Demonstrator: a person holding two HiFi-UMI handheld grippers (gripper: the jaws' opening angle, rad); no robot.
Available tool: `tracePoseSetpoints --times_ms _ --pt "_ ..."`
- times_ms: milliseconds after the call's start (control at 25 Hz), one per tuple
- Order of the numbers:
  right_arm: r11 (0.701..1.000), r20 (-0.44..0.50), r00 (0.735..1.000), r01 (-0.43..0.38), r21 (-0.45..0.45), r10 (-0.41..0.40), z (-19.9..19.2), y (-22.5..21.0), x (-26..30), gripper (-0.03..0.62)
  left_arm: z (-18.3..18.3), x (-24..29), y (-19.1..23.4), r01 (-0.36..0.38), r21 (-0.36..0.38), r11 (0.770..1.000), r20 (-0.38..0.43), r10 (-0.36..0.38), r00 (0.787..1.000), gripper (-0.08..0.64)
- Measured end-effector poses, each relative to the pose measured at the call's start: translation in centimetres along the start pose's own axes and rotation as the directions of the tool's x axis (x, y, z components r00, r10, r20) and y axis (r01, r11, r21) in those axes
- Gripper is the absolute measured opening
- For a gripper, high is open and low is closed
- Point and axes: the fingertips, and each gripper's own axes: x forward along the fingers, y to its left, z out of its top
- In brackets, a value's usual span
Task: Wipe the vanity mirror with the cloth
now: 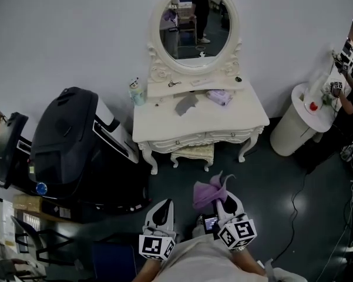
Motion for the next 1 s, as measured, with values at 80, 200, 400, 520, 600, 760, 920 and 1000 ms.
tracePoseSetpoints --times_ms 80,200,400,520,600,760,920,1000 --pt "1.0 -0.011 1.0 -0.015 0.0 0.015 0.6 -2.0 1.5 0.061 0.6 2.3 -0.5 -0.005 0.002 1.0 0.016 0.005 1.0 0.0" --pt "0.998 0.003 0.999 -0.053 -0.031 0.053 1.9 -4.0 3.7 0.061 0.7 5.3 -0.4 -0.022 -0.033 0.999 0.042 0.024 0.999 0.0" --pt "0.998 0.026 0.999 -0.036 -0.042 0.037 4.0 -7.0 5.7 0.061 1.0 9.3 -0.4 -0.031 -0.064 0.997 0.05 0.034 0.998 0.0" --pt "1.0 0.02 0.999 -0.028 -0.01 0.028 4.3 -8.5 6.7 0.061 1.7 11.7 -0.5 -0.017 -0.033 0.999 0.055 0.019 0.998 0.0" --pt "1.0 0.013 1.0 -0.027 -0.005 0.027 4.2 -9.3 7.9 0.061 1.5 13.5 -0.1 -0.01 -0.042 0.999 0.049 0.012 0.999 0.0" --pt "1.0 0.003 1.0 0.006 -0.016 -0.006 4.2 -11.1 10.4 0.061 1.1 17.4 1.0 0.012 -0.059 0.998 0.031 -0.01 0.999 0.0" --pt "0.998 0.004 0.998 0.057 -0.014 -0.057 5.4 -13.9 14.5 0.061 2.1 23.1 2.5 0.065 -0.053 0.996 0.041 -0.063 0.997 0.0" --pt "0.996 0.0 0.996 0.087 -0.008 -0.087 6.1 -15.2 16.6 0.061 2.7 25.5 3.5 0.083 -0.055 0.995 0.042 -0.081 0.996 0.0"
